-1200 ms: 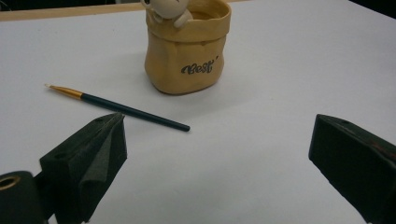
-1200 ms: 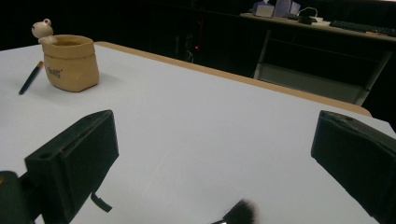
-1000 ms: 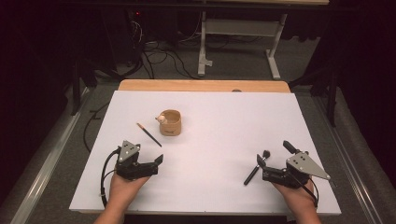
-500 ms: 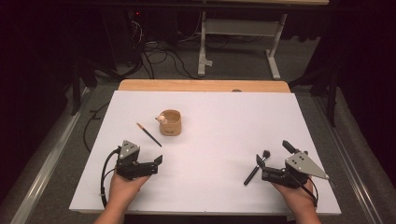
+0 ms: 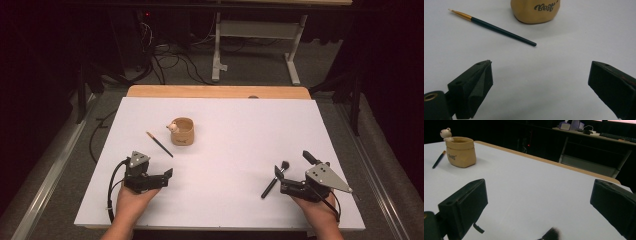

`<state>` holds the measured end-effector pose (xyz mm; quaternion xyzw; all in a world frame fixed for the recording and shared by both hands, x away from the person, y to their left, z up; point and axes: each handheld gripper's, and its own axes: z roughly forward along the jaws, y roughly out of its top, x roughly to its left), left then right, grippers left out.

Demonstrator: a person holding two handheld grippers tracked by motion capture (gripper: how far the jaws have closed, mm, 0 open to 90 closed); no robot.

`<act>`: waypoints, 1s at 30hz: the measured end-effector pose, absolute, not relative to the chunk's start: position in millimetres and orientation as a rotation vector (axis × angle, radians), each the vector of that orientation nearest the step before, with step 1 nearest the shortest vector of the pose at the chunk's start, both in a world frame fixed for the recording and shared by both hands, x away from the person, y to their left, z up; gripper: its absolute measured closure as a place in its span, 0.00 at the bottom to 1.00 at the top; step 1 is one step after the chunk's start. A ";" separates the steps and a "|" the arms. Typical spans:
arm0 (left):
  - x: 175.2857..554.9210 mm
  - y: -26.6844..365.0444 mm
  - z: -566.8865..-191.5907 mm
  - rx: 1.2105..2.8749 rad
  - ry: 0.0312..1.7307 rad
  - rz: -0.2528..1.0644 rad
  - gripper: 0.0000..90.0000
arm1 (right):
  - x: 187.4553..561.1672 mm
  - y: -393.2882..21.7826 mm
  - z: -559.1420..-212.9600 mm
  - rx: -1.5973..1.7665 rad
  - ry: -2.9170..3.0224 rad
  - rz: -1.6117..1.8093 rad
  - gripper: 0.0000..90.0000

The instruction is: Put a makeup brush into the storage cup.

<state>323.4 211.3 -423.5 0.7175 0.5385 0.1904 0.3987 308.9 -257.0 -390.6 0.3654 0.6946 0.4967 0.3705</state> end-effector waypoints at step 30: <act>345.3 219.9 -397.1 1.970 1.485 0.406 0.09 | 309.6 -259.4 -388.6 0.934 1.766 1.282 0.03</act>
